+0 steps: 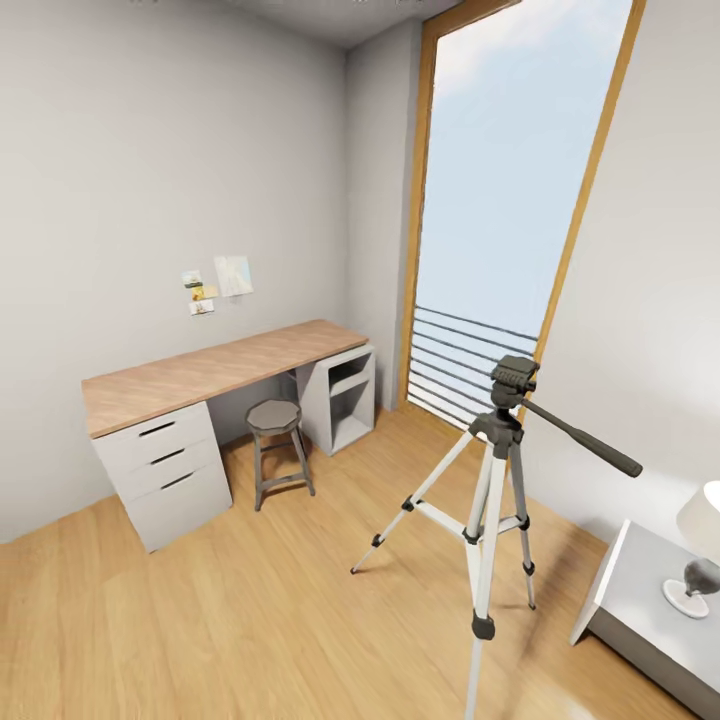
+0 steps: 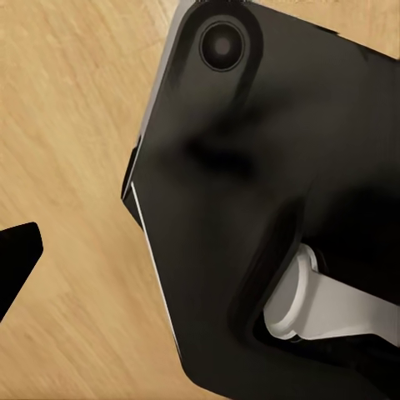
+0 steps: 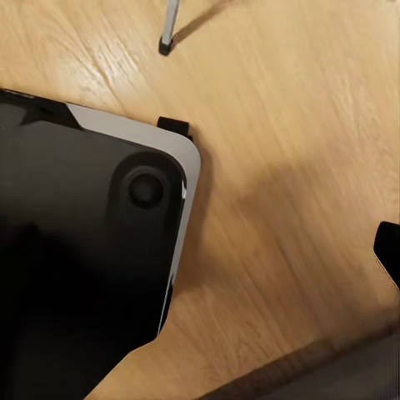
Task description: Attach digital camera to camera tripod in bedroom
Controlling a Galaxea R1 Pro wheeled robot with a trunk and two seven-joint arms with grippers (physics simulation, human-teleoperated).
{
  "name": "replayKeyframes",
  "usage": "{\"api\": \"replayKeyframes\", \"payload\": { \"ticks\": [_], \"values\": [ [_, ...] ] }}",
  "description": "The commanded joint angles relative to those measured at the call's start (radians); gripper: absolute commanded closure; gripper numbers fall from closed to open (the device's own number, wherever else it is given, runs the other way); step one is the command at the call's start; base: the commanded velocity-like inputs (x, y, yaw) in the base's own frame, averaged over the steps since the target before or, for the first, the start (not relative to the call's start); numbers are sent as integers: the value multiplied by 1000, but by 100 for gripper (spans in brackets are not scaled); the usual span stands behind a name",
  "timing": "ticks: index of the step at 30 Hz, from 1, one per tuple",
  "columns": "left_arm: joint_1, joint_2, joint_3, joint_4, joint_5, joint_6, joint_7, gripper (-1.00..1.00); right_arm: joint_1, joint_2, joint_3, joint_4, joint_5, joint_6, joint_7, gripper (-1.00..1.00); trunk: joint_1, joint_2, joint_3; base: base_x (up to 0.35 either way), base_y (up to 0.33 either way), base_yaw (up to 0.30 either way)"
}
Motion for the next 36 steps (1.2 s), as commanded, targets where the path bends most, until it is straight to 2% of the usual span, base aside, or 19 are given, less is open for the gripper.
{"api": "replayKeyframes", "payload": {
  "ticks": [1,36],
  "values": [
    [0,0,3,-1,3,-2,0,-100,-2,0,-8,3,7,-6,2,-100,1,-2,-1,0,0,231],
    [0,-3,3,-2,1,-2,0,-100,-2,-5,-9,3,7,-4,2,-100,1,-2,29,-10,8,237]
  ]
}}
